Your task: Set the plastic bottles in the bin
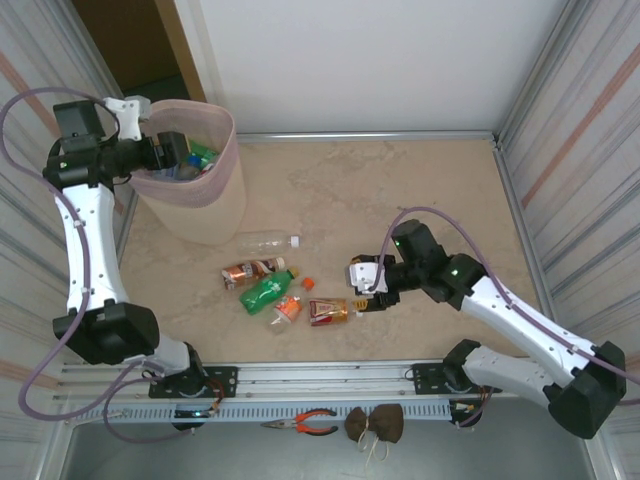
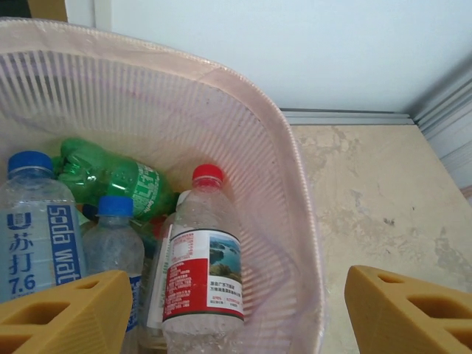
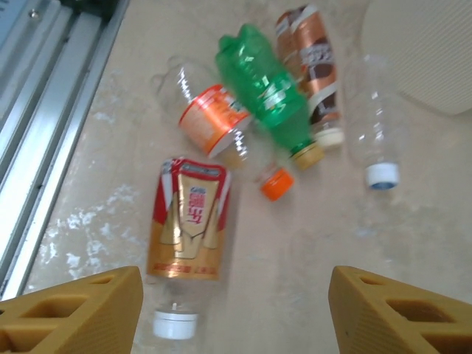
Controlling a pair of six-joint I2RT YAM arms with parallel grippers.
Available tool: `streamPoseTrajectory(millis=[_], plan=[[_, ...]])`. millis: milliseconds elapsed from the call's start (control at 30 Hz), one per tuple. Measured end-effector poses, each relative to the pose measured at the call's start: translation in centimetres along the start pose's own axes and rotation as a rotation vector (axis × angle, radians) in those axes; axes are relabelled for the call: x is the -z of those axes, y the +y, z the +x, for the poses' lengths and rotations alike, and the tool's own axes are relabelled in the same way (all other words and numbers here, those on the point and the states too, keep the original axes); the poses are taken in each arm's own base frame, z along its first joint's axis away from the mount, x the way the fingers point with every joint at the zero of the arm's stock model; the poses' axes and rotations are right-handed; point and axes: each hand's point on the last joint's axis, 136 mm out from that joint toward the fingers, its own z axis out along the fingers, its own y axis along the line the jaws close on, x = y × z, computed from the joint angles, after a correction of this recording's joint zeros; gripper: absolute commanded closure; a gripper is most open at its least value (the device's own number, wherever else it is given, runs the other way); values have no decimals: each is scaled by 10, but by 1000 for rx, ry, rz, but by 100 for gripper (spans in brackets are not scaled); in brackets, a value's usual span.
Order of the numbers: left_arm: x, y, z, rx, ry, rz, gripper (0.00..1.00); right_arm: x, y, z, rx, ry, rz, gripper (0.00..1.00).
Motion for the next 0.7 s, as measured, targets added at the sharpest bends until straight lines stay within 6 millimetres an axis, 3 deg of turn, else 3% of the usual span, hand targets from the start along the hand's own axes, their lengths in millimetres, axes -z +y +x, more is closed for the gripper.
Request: streamPoseTrajectory(millis=[233,700], plan=[[2,-3,5,7,-9,8,23,-36,33,39,-54,62,-69,35],[0,-3,7,18,-15,18,23,-73,39,92,-99,270,-91,38]])
